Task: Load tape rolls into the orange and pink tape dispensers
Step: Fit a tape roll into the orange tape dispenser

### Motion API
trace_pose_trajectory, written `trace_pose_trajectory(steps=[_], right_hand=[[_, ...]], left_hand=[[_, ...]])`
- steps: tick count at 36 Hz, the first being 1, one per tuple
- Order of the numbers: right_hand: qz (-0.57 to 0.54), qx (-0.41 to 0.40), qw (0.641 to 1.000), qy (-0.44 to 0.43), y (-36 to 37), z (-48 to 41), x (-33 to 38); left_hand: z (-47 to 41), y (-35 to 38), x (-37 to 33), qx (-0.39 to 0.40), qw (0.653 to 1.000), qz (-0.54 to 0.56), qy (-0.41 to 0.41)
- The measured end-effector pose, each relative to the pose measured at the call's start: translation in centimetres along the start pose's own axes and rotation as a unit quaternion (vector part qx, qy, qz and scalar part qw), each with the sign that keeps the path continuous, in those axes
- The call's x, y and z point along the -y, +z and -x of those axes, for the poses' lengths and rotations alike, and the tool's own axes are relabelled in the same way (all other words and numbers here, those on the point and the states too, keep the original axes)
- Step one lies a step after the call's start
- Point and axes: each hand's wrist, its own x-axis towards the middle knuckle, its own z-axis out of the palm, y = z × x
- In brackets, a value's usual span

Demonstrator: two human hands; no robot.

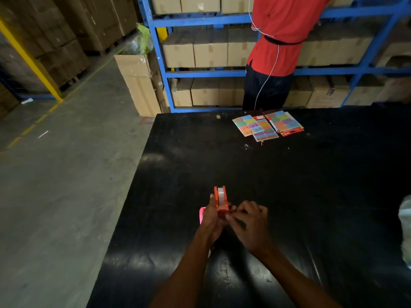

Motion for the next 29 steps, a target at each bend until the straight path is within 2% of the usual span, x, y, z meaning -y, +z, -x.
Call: trace_pose_trajectory(steps=[3, 5, 7, 9, 12, 16, 19, 23, 26, 29], right_hand=[[-0.11, -0.03, 0.988, 0.109, 0.1, -0.9, -1.3], [-0.203, 0.004, 0.962, 0.181, 0.0, -1.9, -1.8], [-0.233, 0.074, 0.944, 0.22, 0.2, -2.6, -2.2], [-0.257, 0.118, 0.93, 0.233, 0.3, -3.1, -2.7], [-0.298, 0.122, 0.919, 0.229, 0.3, -3.3, -3.0], [-0.314, 0.131, 0.909, 0.241, 1.5, -3.4, -3.7], [-0.33, 0.135, 0.899, 0.256, 2.7, -3.1, -4.9], [-0.318, 0.128, 0.904, 0.256, 4.5, -2.6, -6.3], [-0.301, 0.119, 0.91, 0.26, 5.6, -2.4, -6.8], [-0.267, 0.125, 0.914, 0.279, 6.9, -2.6, -7.4]], left_hand=[[-0.8, 0.5, 0.4, -0.016, 1.0, -0.004, 0.017], [-1.2, 0.6, 0.9, -0.009, 1.0, -0.01, 0.022], [-1.6, 0.5, 1.4, 0.005, 1.0, -0.009, 0.022], [-2.0, 0.4, 1.7, 0.017, 1.0, -0.019, 0.019], [-2.2, 0.5, 1.9, 0.073, 0.996, -0.044, 0.005], [-3.2, 0.7, 2.5, 0.106, 0.985, -0.133, -0.001], [-3.4, 0.9, 2.4, 0.072, 0.967, -0.242, 0.039], [-4.6, 0.9, 2.8, -0.004, 0.925, -0.344, 0.159], [-5.4, 1.0, 3.2, -0.046, 0.909, -0.371, 0.182], [-6.3, 0.7, 4.0, -0.051, 0.902, -0.391, 0.177]])
